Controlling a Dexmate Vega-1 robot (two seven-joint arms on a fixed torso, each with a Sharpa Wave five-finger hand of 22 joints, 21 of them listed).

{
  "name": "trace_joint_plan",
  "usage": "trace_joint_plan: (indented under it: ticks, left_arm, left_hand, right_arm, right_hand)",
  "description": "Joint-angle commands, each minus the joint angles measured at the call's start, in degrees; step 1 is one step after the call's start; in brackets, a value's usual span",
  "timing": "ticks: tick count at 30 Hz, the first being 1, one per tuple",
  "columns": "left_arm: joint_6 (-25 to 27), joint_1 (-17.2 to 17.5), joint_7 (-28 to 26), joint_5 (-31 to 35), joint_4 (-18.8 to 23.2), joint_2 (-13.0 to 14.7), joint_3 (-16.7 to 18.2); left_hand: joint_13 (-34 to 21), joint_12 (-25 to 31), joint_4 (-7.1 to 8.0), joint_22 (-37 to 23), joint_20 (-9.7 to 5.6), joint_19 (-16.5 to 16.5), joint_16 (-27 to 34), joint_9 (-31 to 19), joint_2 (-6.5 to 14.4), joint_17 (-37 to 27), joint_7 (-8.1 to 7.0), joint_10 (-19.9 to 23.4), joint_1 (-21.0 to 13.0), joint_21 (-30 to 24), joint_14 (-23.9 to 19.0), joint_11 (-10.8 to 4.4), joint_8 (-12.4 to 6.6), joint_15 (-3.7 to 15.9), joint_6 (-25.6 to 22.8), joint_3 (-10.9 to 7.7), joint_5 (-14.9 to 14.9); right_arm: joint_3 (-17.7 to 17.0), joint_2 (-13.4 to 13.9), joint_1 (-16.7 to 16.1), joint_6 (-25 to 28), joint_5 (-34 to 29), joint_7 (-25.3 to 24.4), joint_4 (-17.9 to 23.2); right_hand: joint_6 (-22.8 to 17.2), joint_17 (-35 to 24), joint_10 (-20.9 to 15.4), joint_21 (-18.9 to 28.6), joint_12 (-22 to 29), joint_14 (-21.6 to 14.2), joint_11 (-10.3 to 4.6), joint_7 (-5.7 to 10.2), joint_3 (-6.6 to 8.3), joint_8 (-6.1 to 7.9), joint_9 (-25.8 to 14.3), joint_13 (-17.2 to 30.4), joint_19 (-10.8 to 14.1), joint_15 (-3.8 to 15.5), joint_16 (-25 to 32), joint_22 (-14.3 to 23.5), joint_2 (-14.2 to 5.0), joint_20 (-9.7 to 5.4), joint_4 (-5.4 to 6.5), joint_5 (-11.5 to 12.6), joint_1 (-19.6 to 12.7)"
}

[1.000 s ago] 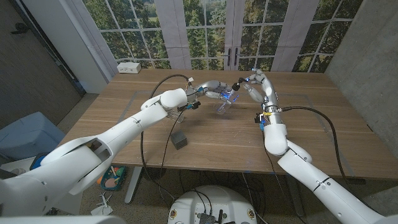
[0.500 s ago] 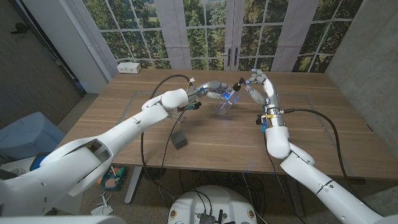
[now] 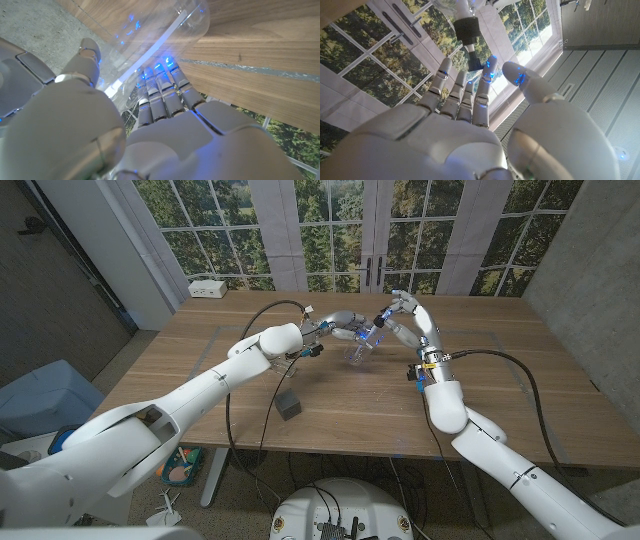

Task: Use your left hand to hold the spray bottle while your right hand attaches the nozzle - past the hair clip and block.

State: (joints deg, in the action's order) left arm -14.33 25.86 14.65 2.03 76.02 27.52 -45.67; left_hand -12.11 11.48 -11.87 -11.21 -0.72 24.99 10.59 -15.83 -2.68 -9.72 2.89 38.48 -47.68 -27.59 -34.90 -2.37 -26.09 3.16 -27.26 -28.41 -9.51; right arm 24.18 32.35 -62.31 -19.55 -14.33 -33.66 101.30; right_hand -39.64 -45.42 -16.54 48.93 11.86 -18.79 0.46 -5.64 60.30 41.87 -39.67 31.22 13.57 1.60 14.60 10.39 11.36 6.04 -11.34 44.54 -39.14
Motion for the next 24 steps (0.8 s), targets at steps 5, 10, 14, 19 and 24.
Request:
trace_joint_plan:
  ticks: [5,10,14,19,24]
  left_arm:
    - [-1.25,-0.50,0.15,-0.37,-1.69,-0.25,0.02]
    - [-1.65,-0.74,0.38,-0.59,-2.31,-0.41,0.04]
    - [-2.12,-0.86,0.40,-0.70,-2.76,-0.56,0.05]
    - [-2.34,-0.86,0.44,-0.77,-2.84,-0.58,0.07]
    - [-2.25,-0.67,0.32,-0.72,-2.47,-0.45,0.14]
  left_hand:
    - [-0.18,0.25,1.88,-0.12,-0.13,-0.32,-0.07,-0.07,10.97,-0.19,-2.69,6.24,-10.30,-0.56,0.21,-6.44,-0.41,8.37,-23.28,-1.54,-0.44]
    - [-0.18,0.26,1.89,-0.12,-0.08,-0.37,-0.04,-0.05,10.97,-0.21,-2.67,6.22,-10.31,-0.59,0.21,-6.49,-0.41,8.32,-23.35,-1.51,-0.43]
    - [-0.18,0.28,1.91,-0.12,-0.06,-0.38,-0.03,-0.05,10.97,-0.20,-2.67,6.26,-10.29,-0.62,0.19,-6.48,-0.40,8.35,-23.36,-1.51,-0.43]
    - [-0.18,0.28,1.91,-0.11,-0.09,-0.38,-0.01,-0.03,10.96,-0.19,-2.66,6.23,-10.28,-0.67,0.14,-6.46,-0.37,8.34,-23.34,-1.51,-0.43]
    - [-0.18,0.31,1.89,-0.11,-0.08,-0.38,-0.04,-0.02,10.93,-0.18,-2.68,6.29,-10.29,-0.72,0.18,-6.47,-0.35,8.43,-23.36,-1.51,-0.43]
  right_arm:
    - [0.40,-1.22,1.56,3.87,-0.45,2.08,0.19]
    - [0.57,-1.41,1.88,5.91,-0.51,1.92,0.29]
    - [0.64,-1.49,2.02,7.48,-0.09,1.86,0.35]
    - [0.84,-1.40,2.08,9.22,-0.22,1.35,0.53]
    - [0.72,-1.23,2.00,9.43,0.51,0.82,0.37]
  right_hand:
    - [4.57,0.25,2.11,-0.30,-0.57,1.08,-0.01,-0.14,0.78,-3.50,2.85,-0.02,-0.17,-0.70,-0.43,0.22,-0.22,0.54,0.24,0.45,1.05]
    - [8.57,0.64,2.89,-0.24,-0.39,1.26,0.18,-0.45,0.70,-7.04,5.21,-0.25,0.52,-1.21,-0.57,0.25,-0.37,0.10,0.31,0.44,2.13]
    - [9.19,0.80,3.20,-0.20,-0.29,1.33,0.36,-1.39,0.59,-8.12,6.12,-0.31,0.77,-1.39,-0.62,0.27,-0.38,0.16,0.31,0.38,2.48]
    - [9.60,0.63,3.23,-0.12,-0.11,1.28,0.70,-1.88,-0.04,-9.05,6.92,-0.35,1.04,-1.55,-0.36,0.30,-0.64,0.18,0.39,0.06,2.72]
    - [9.50,0.22,3.14,0.38,0.17,0.79,1.13,-2.05,-0.81,-10.09,8.04,-0.38,2.57,-1.76,0.28,0.30,-1.15,-0.41,0.52,-0.36,2.77]
